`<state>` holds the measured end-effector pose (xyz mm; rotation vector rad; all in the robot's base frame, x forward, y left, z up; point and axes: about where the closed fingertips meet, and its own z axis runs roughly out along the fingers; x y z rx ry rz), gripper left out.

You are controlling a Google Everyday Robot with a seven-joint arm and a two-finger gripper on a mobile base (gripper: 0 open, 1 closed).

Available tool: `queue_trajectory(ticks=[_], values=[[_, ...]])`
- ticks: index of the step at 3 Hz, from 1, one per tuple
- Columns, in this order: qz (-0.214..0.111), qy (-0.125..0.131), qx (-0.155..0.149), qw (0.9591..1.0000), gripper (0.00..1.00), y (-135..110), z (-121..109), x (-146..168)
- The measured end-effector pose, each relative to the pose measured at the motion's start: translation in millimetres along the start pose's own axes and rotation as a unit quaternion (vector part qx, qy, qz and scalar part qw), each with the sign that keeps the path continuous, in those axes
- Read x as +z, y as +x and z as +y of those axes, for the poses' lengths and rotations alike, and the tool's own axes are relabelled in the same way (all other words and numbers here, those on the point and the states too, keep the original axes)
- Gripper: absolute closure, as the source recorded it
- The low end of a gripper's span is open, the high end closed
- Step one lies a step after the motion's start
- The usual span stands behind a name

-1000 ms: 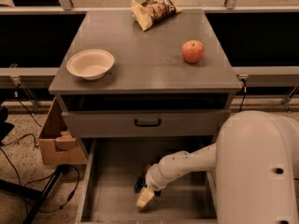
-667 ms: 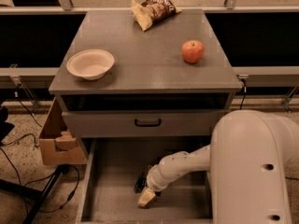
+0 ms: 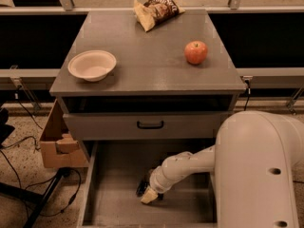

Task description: Pick rxbar blueberry from middle drawer and place on counter

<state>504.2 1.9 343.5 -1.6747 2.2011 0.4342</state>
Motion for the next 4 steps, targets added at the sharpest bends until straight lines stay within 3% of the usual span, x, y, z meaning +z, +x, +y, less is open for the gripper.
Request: queue_trajectory(ticks=[1,2,3,4], values=[[0.000,0.000,0.000,1.0000,0.84,-3.8,0.3,-7.7],[0.000,0.000,0.000,1.0000,1.00,-5.4,0.4,-10.8],[0.000,0.000,0.000,1.0000,1.00,-5.6,0.4,-11.2],[0.014,0.005,-0.013,0.9998,1.00,-21.8,1.6,-41.3]])
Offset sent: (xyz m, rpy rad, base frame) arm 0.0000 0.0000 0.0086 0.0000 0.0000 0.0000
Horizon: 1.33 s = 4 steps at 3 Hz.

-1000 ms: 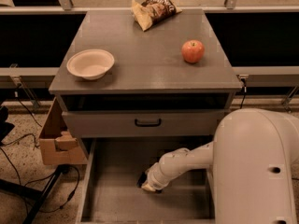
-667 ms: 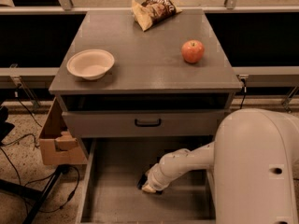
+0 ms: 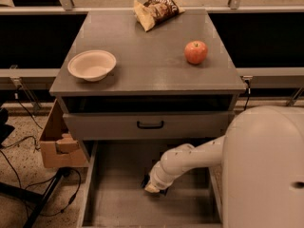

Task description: Pick rxbar blueberry from middle drawer and place on counter

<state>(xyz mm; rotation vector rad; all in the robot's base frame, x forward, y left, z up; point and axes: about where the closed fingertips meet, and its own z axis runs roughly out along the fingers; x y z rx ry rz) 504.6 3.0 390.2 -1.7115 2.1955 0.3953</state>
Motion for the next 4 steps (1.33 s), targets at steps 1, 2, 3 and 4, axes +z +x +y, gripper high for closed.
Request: queue_trajectory(ticks=[1,2,3,4], values=[[0.029,0.001,-0.014,0.9995,1.00,-28.3,16.7,-96.1],[0.032,-0.002,-0.023,0.9992,1.00,-45.2,28.4,-172.8],[0.023,-0.003,-0.035,0.9991,1.00,-60.9,41.3,-277.0],[0.020,0.015,-0.049,0.9985,1.00,-77.6,41.5,-340.5]])
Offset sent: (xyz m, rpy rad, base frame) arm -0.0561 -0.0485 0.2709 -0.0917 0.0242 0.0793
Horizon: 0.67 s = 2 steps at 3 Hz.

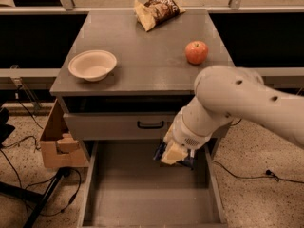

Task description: Pick rxbar blueberry from middle drawer and place on counter

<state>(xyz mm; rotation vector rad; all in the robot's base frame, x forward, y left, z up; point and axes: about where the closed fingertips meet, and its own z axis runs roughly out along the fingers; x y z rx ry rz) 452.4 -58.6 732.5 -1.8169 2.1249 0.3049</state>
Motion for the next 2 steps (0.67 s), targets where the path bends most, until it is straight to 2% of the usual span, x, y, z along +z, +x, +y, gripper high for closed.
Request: queue_trajectory(ticks=[1,2], values=[[-0.014,0.056,-0.002,0.9983,1.00,-29.0,-21.2,-56.2],[-0.038,0.094,-0.006,0.9949,1.00,-64.6,-57.6,-95.6]])
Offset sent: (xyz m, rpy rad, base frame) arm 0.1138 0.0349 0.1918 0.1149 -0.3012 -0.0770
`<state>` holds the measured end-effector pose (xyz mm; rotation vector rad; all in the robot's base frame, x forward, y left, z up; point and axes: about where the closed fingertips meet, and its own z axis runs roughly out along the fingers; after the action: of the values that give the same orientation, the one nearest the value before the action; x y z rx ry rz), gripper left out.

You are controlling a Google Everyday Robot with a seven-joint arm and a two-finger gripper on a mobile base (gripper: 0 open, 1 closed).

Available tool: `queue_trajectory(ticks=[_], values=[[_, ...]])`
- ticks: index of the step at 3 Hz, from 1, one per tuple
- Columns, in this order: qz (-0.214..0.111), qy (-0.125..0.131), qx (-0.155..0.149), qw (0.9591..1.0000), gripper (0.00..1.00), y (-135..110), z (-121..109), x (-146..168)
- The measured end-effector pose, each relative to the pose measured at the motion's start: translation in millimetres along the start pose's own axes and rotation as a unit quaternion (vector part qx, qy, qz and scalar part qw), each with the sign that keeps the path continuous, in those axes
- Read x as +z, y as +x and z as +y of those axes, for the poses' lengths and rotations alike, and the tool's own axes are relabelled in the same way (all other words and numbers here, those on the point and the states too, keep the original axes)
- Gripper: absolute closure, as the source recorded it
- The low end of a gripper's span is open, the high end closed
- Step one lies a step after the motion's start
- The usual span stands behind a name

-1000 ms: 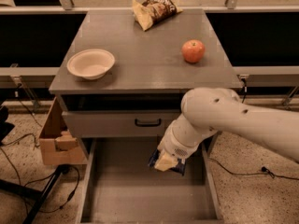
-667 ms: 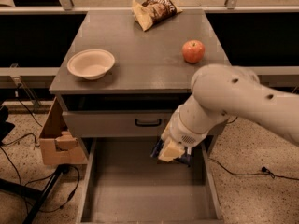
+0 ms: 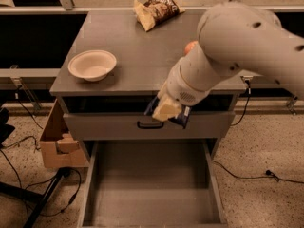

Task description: Pick rxbar blueberry from middle drawer and place on counter

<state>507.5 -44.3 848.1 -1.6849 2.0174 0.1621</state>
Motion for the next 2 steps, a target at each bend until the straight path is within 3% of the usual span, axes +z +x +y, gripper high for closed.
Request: queue_trajectory(ticks=[1,2], values=[[-0.018,0.030,0.006,0.9994,1.00,-34.6,-55.7,-14.1],[-0.032,0.044,0.001,0.9985,1.00,-50.3,-67.1,-27.4]])
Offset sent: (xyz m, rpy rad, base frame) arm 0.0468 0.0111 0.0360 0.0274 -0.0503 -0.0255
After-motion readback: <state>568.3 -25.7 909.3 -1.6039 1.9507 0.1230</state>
